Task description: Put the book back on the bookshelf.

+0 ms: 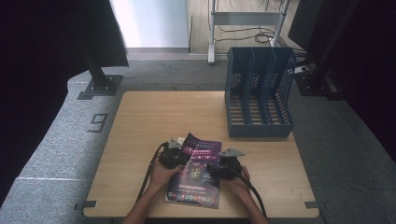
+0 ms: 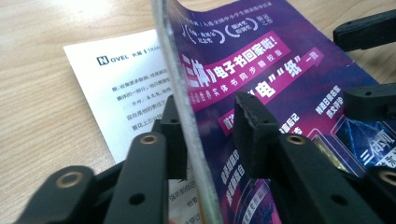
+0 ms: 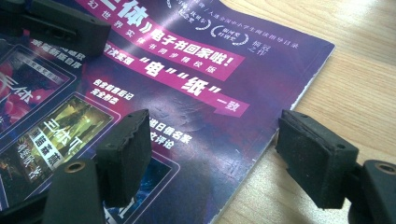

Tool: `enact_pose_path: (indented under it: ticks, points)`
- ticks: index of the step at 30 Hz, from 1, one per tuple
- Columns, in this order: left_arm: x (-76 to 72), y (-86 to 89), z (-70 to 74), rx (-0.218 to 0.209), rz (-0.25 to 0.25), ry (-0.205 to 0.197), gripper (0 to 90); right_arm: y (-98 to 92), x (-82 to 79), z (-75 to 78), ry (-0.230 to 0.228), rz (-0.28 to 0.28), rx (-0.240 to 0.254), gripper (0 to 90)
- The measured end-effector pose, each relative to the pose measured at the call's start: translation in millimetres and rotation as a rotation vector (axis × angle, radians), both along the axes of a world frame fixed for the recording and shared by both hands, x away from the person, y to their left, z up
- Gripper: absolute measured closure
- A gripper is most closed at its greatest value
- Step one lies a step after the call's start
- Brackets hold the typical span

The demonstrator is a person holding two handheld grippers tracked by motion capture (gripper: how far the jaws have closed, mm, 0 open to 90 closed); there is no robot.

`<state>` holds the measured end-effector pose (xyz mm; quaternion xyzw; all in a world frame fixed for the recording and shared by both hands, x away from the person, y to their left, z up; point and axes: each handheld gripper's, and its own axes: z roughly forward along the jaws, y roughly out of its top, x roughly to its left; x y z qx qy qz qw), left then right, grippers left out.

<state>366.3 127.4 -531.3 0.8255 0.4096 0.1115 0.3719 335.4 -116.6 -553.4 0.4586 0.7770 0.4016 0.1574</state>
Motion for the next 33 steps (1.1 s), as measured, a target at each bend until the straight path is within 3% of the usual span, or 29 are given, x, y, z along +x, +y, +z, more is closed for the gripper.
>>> enact_pose_path:
  ticks: [2,13,21,33]
  points:
    - [-0.1,1.4,0.6,-0.009,-0.006,-0.005,72.1,0.0,0.0,0.0,0.0,0.0,0.0,25.6]
    - [0.2,3.6,0.1,-0.038,-0.005,-0.009,77.8,0.0,0.0,0.0,0.0,0.0,0.0,25.6]
    - [-3.1,3.8,4.0,-0.072,-0.022,-0.048,84.7,-0.1,0.0,0.0,0.0,0.001,-0.001,25.6]
    - [-9.6,3.0,11.1,-0.114,-0.048,-0.109,87.2,-0.8,1.0,0.1,0.004,0.006,0.002,24.7]
